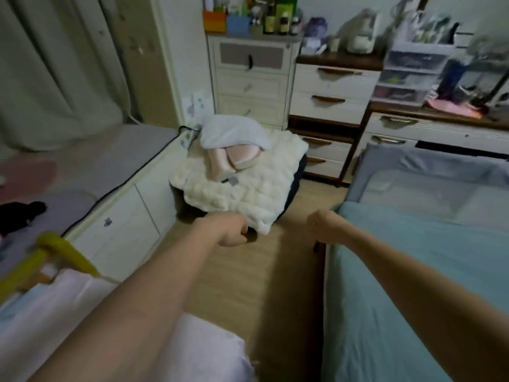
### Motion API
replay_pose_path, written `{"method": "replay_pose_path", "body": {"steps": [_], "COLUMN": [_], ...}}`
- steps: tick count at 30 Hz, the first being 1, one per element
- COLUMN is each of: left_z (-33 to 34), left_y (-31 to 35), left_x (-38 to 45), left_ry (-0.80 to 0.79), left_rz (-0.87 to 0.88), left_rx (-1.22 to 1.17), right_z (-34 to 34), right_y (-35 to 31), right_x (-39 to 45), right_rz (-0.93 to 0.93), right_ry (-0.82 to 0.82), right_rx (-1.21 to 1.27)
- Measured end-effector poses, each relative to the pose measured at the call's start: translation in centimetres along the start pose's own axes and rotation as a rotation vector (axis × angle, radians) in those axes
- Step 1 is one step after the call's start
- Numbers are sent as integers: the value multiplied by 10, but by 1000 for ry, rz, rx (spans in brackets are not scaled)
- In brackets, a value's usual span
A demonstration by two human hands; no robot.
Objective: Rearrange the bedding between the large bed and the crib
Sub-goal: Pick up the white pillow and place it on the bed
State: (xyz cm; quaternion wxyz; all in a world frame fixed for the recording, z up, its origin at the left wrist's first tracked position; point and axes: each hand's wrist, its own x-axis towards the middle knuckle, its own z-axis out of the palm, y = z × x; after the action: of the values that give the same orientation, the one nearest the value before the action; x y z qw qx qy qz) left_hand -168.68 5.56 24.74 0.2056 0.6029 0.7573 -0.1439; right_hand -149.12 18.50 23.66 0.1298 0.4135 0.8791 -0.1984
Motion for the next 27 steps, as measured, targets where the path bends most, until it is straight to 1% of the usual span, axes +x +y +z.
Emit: {"method": "replay_pose_path", "body": {"steps": [3,4,8,11,14,15,17,18,19,20,22,23,25,27], "left_z": [-26,-41,-88,-121,-148,-149,-164,-167,-176,-179,-187,-191,-193,-199], "left_y": [-10,-18,-66,-105,-129,-131,-140,-140,-145,-147,-159,-166,-178,-202], "left_x": [50,73,153,211,267,276,330,339,373,385,433,453,477,518], "left_ry": [70,62,6,2,-65,-72,-63,-58,-47,-31,3,-1,-25,-20], "left_rz": [1,-4,-42,-75,-108,-110,-118,-118,-127,-121,-169,-201,-210,-238], "left_rx": [-20,-9,11,-14,-52,-72,-120,-144,-177,-186,-249,-272,-287,-308], "right_z": [-26,-40,-78,-106,-126,-126,-146,-152,-164,-169,-184,-192,-200,-215], "right_y": [28,33,50,57,58,58,68,71,78,83,91,91,88,81], "right_x": [47,67,148,214,273,283,338,352,392,410,480,510,545,599], "right_rz": [40,72,135,143,137,134,135,141,133,135,146,166,193,192], "right_ry": [87,89,64,87,10,-5,-21,-19,-31,-24,-11,-11,-16,-51], "right_rx": [75,97,130,205,241,258,303,310,318,343,436,492,598,607]}}
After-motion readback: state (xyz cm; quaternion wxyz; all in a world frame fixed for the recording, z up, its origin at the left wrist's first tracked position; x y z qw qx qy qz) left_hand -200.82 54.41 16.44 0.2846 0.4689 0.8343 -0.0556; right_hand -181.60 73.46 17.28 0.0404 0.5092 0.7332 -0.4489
